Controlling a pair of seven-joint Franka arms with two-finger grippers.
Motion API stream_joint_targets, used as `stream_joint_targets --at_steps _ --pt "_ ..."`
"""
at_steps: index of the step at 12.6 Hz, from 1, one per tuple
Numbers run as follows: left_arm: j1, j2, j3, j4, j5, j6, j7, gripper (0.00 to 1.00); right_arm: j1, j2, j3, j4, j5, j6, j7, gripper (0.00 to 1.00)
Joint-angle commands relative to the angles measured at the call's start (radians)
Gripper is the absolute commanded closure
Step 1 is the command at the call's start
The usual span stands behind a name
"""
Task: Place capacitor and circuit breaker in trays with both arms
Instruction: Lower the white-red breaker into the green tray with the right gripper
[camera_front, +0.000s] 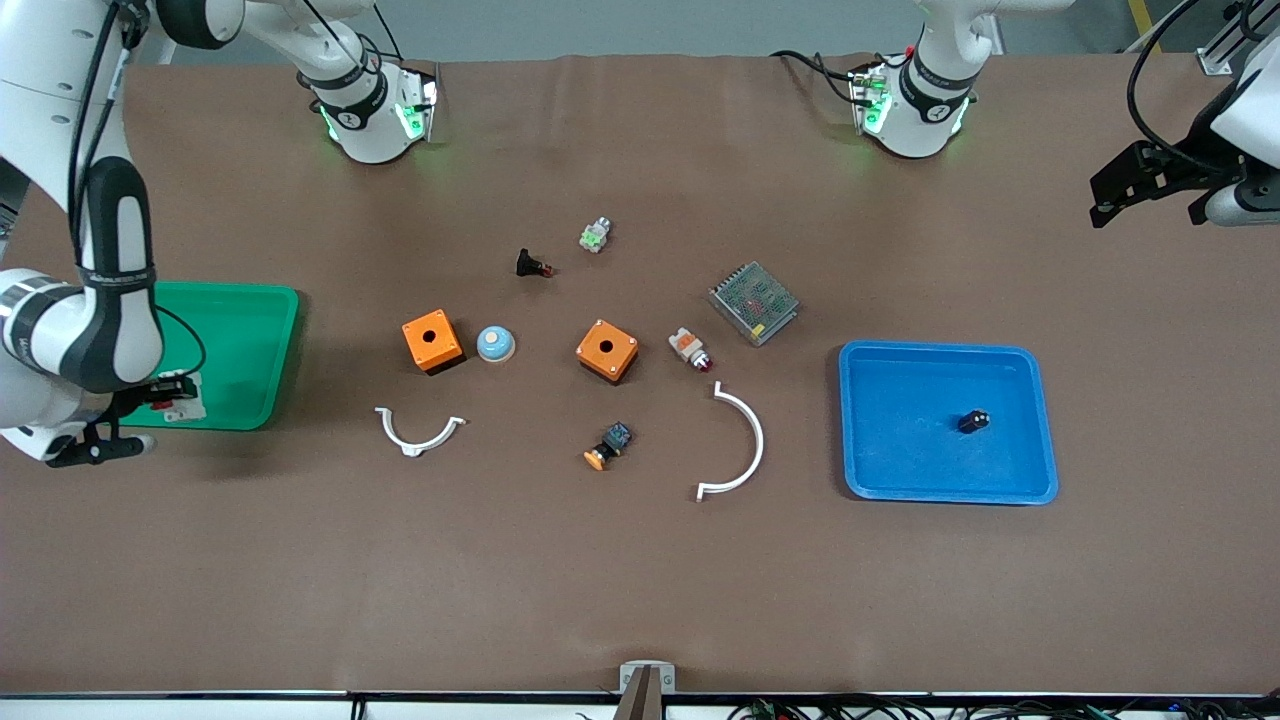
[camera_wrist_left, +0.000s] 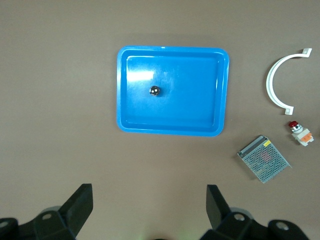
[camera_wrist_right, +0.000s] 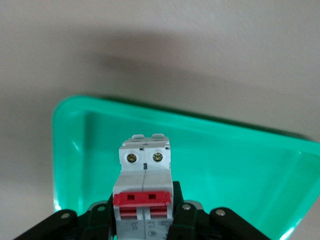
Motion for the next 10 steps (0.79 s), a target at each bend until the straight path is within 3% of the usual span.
stream_joint_targets --at_steps 1,6,10 --pt "-0.003 -0.003 0.008 -0.007 -0.046 0.021 0.009 0.0 -0.04 -0.072 0.014 -0.065 -0.022 0.007 -0.052 0.96" --pt "0.0 0.006 0.01 -0.004 -0.068 0.024 0.002 0.0 -0.084 -0.123 0.013 -0.269 -0.012 0.186 -0.05 0.95" --pt "-0.002 0.026 0.01 0.024 -0.06 0.024 0.005 0.0 -0.109 -0.145 0.011 -0.293 -0.012 0.145 -0.046 0.95"
